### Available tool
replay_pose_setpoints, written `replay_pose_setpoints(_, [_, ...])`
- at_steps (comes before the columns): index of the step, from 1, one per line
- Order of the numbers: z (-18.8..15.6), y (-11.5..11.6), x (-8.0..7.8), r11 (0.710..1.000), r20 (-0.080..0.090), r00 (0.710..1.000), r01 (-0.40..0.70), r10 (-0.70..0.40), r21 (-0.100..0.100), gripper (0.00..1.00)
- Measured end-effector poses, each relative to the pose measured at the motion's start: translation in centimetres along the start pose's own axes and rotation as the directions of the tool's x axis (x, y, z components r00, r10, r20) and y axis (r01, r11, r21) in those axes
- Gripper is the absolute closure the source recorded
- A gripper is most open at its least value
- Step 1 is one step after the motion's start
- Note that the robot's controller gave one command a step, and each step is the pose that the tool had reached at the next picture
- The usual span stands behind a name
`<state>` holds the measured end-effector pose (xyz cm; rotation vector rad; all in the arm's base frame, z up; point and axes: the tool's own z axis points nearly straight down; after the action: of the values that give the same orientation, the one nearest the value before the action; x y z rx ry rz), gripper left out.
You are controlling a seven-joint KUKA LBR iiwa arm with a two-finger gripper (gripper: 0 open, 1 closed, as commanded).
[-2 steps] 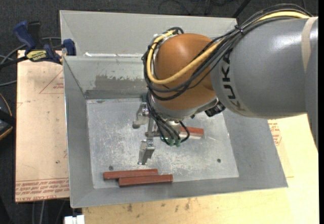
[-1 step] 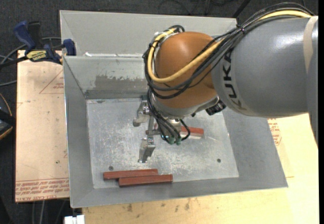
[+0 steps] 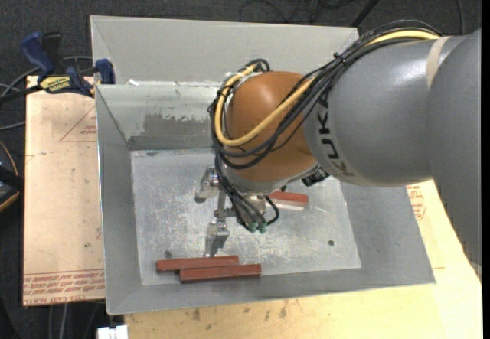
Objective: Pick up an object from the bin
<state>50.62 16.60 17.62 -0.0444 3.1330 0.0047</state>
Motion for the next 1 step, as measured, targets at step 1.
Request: replay_pose_setpoints(1, [9.36, 1.61, 0.8, 0.993, -0.017, 0.993, 0.121, -0.121, 0.001, 1.0])
